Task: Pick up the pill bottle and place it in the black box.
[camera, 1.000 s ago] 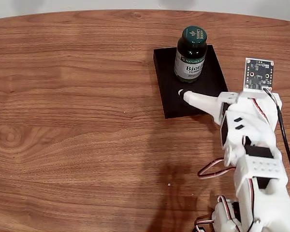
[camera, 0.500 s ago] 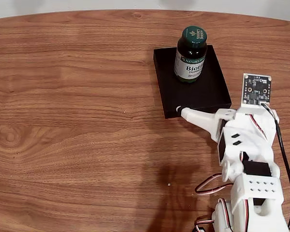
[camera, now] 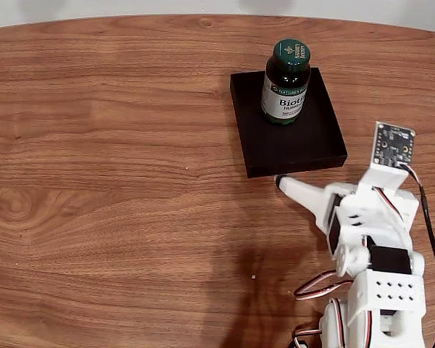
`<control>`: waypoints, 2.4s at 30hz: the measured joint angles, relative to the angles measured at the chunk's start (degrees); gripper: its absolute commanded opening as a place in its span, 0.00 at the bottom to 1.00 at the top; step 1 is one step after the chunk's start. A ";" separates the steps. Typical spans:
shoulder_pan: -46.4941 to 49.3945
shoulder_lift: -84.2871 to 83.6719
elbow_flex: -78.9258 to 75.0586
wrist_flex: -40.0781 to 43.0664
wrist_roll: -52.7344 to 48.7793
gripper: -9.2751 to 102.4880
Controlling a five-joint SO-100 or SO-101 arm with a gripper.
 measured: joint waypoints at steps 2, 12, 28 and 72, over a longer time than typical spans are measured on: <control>0.88 2.29 0.00 4.92 -1.23 0.40; -1.85 13.89 0.00 27.60 -7.73 0.22; -3.34 28.83 0.00 46.58 -10.11 0.08; -4.39 29.79 -0.35 49.75 -6.33 0.08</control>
